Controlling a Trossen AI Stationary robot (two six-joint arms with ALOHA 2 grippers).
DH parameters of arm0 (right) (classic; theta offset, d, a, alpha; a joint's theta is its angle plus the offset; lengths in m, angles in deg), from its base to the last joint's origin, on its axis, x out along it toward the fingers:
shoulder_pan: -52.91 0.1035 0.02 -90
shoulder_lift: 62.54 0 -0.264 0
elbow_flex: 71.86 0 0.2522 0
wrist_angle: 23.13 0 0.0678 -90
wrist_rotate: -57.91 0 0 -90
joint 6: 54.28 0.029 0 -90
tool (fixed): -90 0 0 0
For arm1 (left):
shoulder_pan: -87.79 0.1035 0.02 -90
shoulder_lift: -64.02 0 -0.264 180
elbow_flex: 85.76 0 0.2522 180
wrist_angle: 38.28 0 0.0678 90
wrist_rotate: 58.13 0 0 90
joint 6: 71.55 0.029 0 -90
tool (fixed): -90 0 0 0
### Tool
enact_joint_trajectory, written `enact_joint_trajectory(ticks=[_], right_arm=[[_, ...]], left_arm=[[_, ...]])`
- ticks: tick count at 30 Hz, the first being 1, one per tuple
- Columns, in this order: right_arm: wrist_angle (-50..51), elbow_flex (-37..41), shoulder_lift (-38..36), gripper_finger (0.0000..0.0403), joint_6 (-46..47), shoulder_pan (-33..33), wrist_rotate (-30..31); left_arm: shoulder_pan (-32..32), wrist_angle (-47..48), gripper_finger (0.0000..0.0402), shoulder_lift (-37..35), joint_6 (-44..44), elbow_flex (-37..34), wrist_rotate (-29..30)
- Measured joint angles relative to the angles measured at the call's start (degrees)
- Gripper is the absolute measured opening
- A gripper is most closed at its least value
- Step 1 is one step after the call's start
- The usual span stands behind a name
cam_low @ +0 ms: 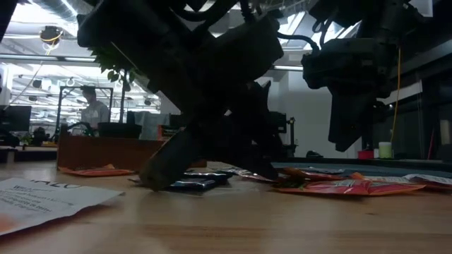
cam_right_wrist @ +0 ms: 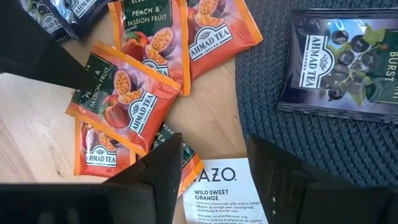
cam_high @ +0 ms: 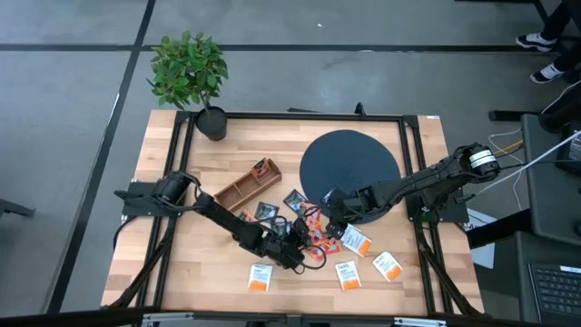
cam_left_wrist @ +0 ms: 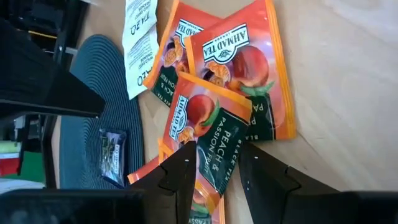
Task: Pick & Place Tea
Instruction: Put the orange tea bag into the right section of the wooden organizer
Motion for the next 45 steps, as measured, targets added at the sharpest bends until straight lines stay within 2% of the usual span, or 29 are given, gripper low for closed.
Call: enact_joint_trajectory(ticks=[8, 12, 19, 25, 35, 45], right_arm=[[-0.41, 0.0, 0.0, 0.0181, -0.55, 0.0, 0.0], [-0.53, 0.0, 0.0, 0.0181, -1.05, 0.0, 0.02], [-0.53, 0.0, 0.0, 0.0181, -1.22, 0.0, 0.02], [-0.51, 0.0, 0.0, 0.0181, -1.39, 0.0, 0.0], [-0.36, 0.01, 0.02, 0.0181, -1.68, 0.0, 0.0], [-0.3, 0.02, 0.02, 0.0181, -2.91, 0.0, 0.67]], left_arm=[[0.2, -0.87, 0.0109, 0.5, -0.77, 0.07, -0.27], [0.19, -0.81, 0.0082, 0.52, -1.84, 0.04, -0.25], [0.23, -0.98, 0.0008, 0.59, -4.1, 0.0, -1.94], [-0.09, -0.78, 0.0002, 0.57, -5.11, -0.02, -1.67], [-4.16, 2.95, 0.0002, -0.66, -9.61, -0.28, 6.4], [-9.04, 9.94, 0.0002, -4.56, -15.53, -0.23, 21.11]])
